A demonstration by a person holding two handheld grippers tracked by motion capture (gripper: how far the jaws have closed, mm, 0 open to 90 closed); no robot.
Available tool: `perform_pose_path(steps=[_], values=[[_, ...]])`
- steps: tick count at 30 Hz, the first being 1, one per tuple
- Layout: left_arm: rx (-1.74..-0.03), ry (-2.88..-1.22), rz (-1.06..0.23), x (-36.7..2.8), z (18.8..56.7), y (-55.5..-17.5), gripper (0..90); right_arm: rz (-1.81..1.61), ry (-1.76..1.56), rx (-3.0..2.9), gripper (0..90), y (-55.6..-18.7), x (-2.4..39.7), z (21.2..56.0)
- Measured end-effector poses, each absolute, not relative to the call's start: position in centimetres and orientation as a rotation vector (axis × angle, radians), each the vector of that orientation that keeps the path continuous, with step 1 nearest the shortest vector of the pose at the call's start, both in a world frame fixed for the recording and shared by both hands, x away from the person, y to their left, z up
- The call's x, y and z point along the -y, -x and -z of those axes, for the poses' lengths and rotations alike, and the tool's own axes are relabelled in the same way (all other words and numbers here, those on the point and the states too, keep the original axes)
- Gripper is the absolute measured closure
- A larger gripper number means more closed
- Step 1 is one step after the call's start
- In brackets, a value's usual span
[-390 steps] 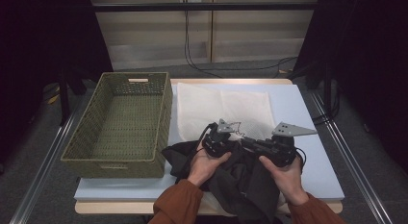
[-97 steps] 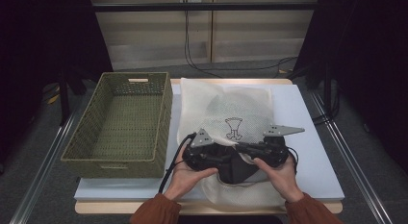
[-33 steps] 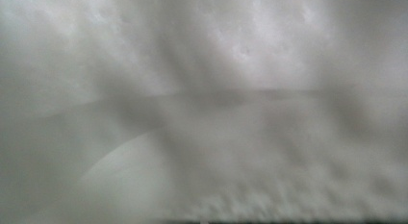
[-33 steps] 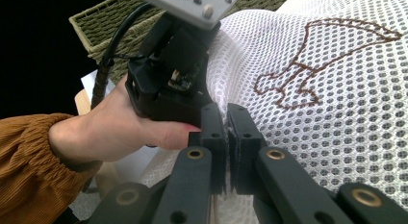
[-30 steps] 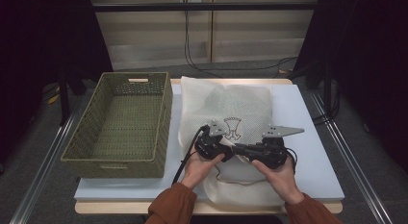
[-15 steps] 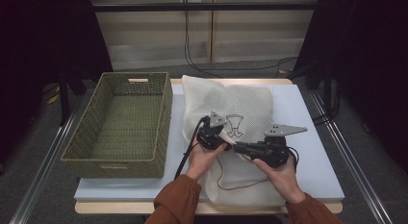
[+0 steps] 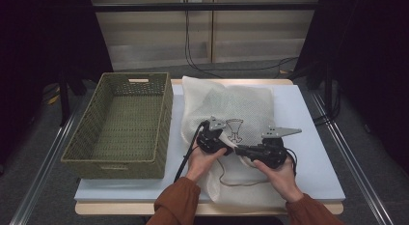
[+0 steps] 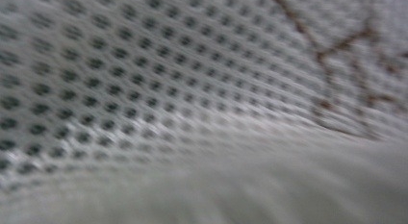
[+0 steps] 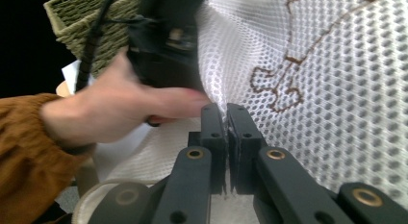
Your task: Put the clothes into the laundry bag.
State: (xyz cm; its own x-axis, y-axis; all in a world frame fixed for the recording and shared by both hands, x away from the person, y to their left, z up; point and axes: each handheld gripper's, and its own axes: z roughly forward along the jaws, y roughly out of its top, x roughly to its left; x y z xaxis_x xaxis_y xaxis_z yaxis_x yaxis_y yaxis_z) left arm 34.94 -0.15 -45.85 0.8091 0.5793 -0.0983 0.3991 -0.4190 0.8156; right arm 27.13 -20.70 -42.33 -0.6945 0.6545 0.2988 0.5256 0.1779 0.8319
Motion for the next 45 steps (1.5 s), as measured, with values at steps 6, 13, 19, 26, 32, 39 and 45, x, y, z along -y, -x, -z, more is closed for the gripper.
perform_pose_path(steps=[6, 13, 19, 26, 32, 39, 45], values=[[-0.678, -2.078, -0.219, -0.8, 45.2, -33.9, 55.0, -1.54, -1.176, -2.311, 87.0, -27.3, 20.9, 42.5], [-0.621, -2.056, -0.202, -2.5, 44.4, -31.9, 39.3, -1.54, -1.185, -2.298, 86.8, -27.4, 21.1, 42.4], [-0.595, -2.071, -0.112, -3.2, 45.4, -30.7, 37.6, -1.542, -1.191, -2.282, 86.7, -27.4, 21.2, 42.3], [-0.56, -2.16, -0.135, -1.3, 46.6, -30.6, 78.2, -1.557, -1.172, -2.283, 86.7, -27.2, 21.1, 41.9], [-0.641, -2.11, -0.179, 0.3, 46.7, -31.8, 86.2, -1.562, -1.129, -2.33, 86.9, -26.7, 20.4, 41.7], [-0.762, -1.959, -0.199, 2.0, 45.8, -33.5, 86.9, -1.603, -1.089, -2.273, 87.4, -25.4, 20.7, 40.8], [-0.722, -2.039, -0.274, 2.1, 46.3, -33.5, 86.0, -1.586, -1.114, -2.29, 87.4, -25.4, 21.7, 41.3]])
